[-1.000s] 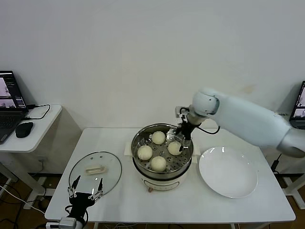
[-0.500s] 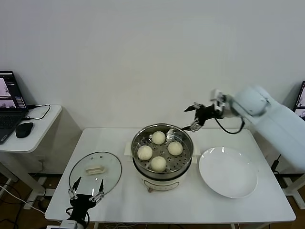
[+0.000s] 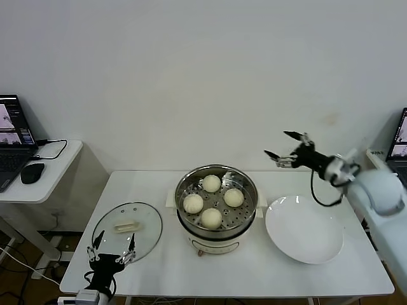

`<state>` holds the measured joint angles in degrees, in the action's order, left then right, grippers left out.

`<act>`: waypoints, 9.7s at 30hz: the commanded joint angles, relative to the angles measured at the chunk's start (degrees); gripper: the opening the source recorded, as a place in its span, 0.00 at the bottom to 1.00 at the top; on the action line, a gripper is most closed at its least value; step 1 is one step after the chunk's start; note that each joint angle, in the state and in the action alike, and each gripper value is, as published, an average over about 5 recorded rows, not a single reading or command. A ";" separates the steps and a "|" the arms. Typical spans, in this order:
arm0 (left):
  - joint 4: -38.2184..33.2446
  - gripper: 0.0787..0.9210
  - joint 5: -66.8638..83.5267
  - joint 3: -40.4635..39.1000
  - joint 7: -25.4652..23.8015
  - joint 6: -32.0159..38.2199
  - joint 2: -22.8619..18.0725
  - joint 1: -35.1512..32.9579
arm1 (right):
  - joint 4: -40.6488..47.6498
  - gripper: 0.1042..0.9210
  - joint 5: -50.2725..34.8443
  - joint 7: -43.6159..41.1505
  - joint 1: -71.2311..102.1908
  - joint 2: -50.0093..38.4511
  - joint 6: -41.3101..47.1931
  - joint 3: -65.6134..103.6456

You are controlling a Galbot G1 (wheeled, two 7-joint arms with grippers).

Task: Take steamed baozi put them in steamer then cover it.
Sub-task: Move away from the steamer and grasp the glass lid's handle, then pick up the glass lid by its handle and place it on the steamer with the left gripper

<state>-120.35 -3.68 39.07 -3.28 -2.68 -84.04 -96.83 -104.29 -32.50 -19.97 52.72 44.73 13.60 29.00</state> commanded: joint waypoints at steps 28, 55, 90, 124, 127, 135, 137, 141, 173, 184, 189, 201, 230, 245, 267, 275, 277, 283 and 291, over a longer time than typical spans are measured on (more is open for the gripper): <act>12.96 0.88 -74.83 -8.08 18.39 -2.24 13.73 5.86 | -11.39 0.88 -1.48 15.66 40.61 28.49 -11.22 18.88; 23.67 0.88 -70.34 -12.73 7.99 -13.00 11.22 16.83 | -8.79 0.88 -1.28 14.74 39.06 30.73 -11.18 18.49; 37.07 0.88 -69.73 -12.99 12.03 -14.11 10.34 28.32 | -7.14 0.88 -0.79 14.32 38.86 31.40 -11.68 19.91; 36.04 0.14 -67.46 -12.55 13.88 -11.82 11.34 26.69 | -8.80 0.88 -0.47 14.13 40.12 31.17 -11.81 20.52; 32.62 0.08 -67.40 -12.12 13.00 -11.96 12.01 25.17 | -9.04 0.88 -0.35 14.12 40.12 31.27 -11.87 20.30; 21.73 0.07 -66.07 -10.48 11.27 -14.78 13.81 19.64 | -10.02 0.88 -0.09 14.13 40.03 31.74 -11.93 19.83; 18.22 0.07 -65.08 -10.19 9.93 -16.08 14.68 17.72 | -10.19 0.88 -0.09 14.14 40.03 31.78 -11.94 19.81; 11.95 0.07 -64.52 -9.49 7.60 -18.54 16.14 14.58 | -10.47 0.88 -0.04 14.21 39.97 31.79 -11.91 19.86; -1.84 0.07 -91.92 -26.83 -14.11 -31.67 4.76 26.73 | -11.49 0.88 7.57 14.13 39.45 36.50 -11.76 19.01; 5.35 0.07 -94.14 -33.42 -17.94 -31.85 -0.14 34.09 | -9.74 0.88 13.67 14.30 39.00 38.88 -11.38 17.65; 7.77 0.07 -95.13 -36.43 -19.23 -31.86 -2.59 36.65 | -9.15 0.88 14.73 14.07 38.20 39.84 -11.34 16.72; 12.16 0.07 -95.82 -41.30 -20.50 -31.89 -7.25 40.23 | -8.93 0.88 15.08 14.24 37.61 40.69 -11.04 16.83; 20.76 0.07 -93.62 -46.42 -17.27 -31.96 -8.00 43.33 | -8.68 0.88 16.29 14.23 37.95 41.88 -11.49 17.26; 21.87 0.07 -94.24 -44.93 -16.51 -32.00 -8.09 42.37 | -8.13 0.88 16.55 14.15 37.43 41.88 -11.60 17.23; 21.76 0.07 -92.18 -44.46 -16.04 -31.93 -8.08 42.37 | -7.67 0.88 17.08 13.97 37.15 42.12 -11.83 16.92; 22.31 0.07 -91.20 -44.47 -15.57 -31.91 -8.09 42.78 | -7.56 0.88 17.16 13.96 36.97 42.25 -11.85 16.91; 22.61 0.07 -91.06 -44.48 -15.38 -31.90 -8.10 42.88 | -7.55 0.88 17.17 13.95 36.96 42.24 -11.86 16.94; 23.34 0.07 -90.92 -44.43 -15.00 -31.88 -8.08 43.01 | -7.46 0.88 17.21 13.90 36.98 42.22 -11.93 17.03; 23.50 0.07 -90.97 -44.52 -15.03 -31.87 -8.08 42.87 | -7.27 0.88 17.25 13.87 36.85 42.26 -12.04 17.01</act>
<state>-97.05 -94.75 -5.37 -18.31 -34.57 -92.11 -53.85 -111.62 -15.26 -6.08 89.62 86.98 1.62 46.00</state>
